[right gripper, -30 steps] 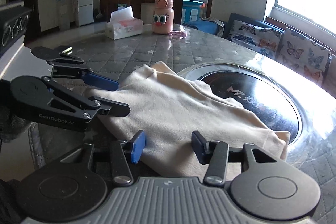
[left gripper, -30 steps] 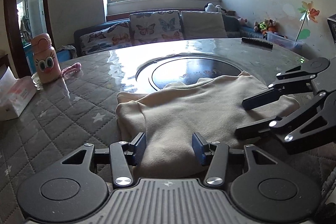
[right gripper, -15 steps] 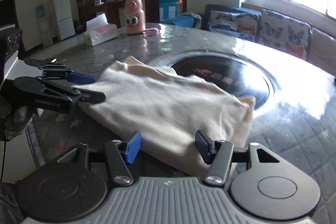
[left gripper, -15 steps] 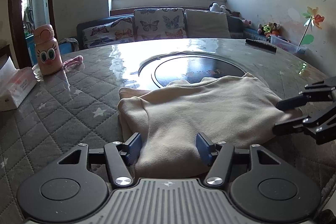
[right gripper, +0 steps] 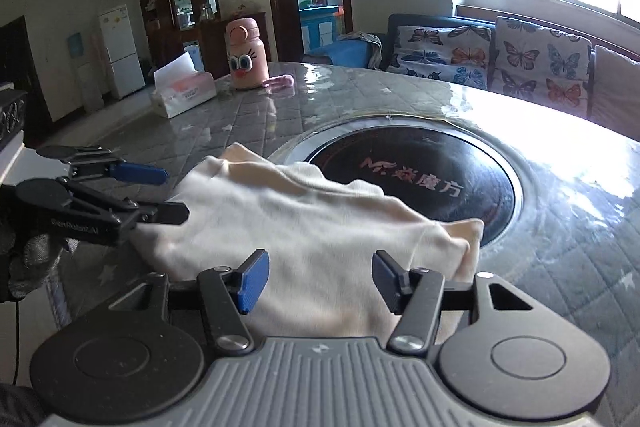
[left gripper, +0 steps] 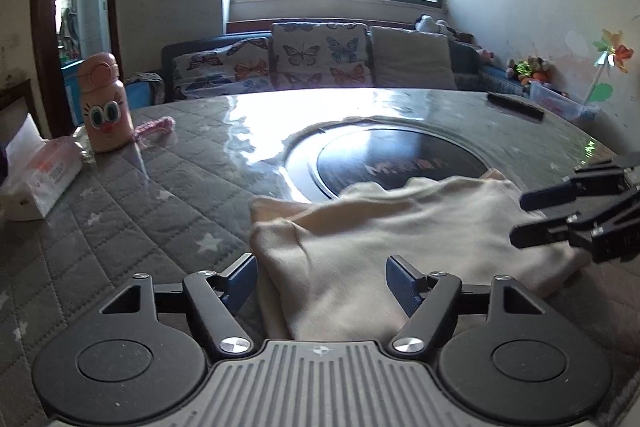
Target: Fold clothes
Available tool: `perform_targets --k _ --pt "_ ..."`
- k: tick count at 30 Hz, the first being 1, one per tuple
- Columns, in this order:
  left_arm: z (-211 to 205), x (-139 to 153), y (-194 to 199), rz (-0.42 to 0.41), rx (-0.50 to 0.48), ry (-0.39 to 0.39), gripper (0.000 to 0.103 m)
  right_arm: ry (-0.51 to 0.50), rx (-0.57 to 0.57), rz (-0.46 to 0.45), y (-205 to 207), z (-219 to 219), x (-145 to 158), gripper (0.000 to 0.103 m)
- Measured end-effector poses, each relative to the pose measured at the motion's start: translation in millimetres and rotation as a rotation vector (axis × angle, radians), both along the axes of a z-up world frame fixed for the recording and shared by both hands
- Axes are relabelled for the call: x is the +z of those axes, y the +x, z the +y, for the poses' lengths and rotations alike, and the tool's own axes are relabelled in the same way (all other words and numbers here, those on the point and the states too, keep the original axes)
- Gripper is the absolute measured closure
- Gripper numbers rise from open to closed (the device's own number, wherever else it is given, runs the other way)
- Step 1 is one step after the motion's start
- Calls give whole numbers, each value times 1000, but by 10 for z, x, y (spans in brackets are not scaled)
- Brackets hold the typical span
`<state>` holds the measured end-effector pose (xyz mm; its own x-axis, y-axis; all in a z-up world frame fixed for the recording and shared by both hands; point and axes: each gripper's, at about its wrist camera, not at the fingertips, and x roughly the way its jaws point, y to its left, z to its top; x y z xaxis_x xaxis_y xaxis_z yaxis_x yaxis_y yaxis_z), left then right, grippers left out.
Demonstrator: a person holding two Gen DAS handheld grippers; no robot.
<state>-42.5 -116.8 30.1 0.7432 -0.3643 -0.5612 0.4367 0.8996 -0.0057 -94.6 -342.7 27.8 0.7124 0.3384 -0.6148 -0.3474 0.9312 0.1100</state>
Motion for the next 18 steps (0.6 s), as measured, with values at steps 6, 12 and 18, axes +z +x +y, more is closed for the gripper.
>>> perform_targets --k 6,12,18 --pt "126 -9 289 21 111 -6 27 3 -12 19 129 20 -80 44" --pt "196 -174 433 62 174 31 23 -1 -30 44 180 -6 -176 37" --pt "243 -177 480 68 198 21 17 -6 -25 35 176 -3 -127 35"
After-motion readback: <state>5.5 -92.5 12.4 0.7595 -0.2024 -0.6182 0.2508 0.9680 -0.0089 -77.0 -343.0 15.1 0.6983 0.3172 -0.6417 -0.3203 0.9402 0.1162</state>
